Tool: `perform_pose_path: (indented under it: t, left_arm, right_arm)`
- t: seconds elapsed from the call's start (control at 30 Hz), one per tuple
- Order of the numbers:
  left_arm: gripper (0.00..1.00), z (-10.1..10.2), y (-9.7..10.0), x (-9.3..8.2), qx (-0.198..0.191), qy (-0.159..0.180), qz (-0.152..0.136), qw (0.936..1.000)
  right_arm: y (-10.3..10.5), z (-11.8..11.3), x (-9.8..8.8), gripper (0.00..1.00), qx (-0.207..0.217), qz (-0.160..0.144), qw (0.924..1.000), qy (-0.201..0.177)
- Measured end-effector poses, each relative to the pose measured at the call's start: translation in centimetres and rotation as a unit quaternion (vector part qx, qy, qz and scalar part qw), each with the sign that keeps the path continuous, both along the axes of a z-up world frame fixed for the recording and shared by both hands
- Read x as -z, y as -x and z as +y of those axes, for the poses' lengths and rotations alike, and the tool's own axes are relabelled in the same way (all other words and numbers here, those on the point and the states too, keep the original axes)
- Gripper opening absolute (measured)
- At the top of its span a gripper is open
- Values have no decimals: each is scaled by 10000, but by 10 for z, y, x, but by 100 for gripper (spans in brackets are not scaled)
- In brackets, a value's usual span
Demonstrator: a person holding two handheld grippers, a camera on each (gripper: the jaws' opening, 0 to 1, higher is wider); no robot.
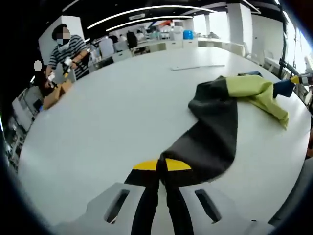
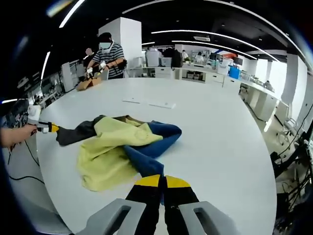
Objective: Fold the garment on the visible template until the final outline fits inside the template.
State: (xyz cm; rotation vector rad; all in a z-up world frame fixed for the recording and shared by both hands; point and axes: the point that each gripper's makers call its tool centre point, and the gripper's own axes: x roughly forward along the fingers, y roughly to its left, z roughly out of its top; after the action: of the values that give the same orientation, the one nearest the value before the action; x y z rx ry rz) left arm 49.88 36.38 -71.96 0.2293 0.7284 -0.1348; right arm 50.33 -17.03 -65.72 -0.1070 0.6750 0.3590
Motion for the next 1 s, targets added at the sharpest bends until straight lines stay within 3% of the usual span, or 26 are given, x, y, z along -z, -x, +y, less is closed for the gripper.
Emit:
perform_pose_path:
  t: [0.27,0.33,0.37,0.43,0.53,0.73,1.0]
  left_arm:
    - [0,15,6,2,-243,-94,104,9996]
    - [0,16,7,1,-558,295,69,9980]
    - [0,23,7,-1,-814,364,-11,9960]
    - [0,30,7,-1,-946,372,-46,9948]
    - [0,30,7,0,-938,405,-18,9948]
    - [0,31,2,0,-719,80,-11,9974]
    - [0,36,-9,0,-657,0,41,9978]
  right_arm:
    - [5,-29,11,0,214,74,9995,211]
    - [7,-38,15,0,334,129,9991,235]
    - [8,-45,17,0,447,162,9986,234]
    - [11,-55,21,0,579,255,9978,196]
    - [14,-67,25,0,750,341,9965,137]
    - [20,-96,34,0,1093,535,9925,121]
    - [26,-133,40,0,1268,755,9878,503]
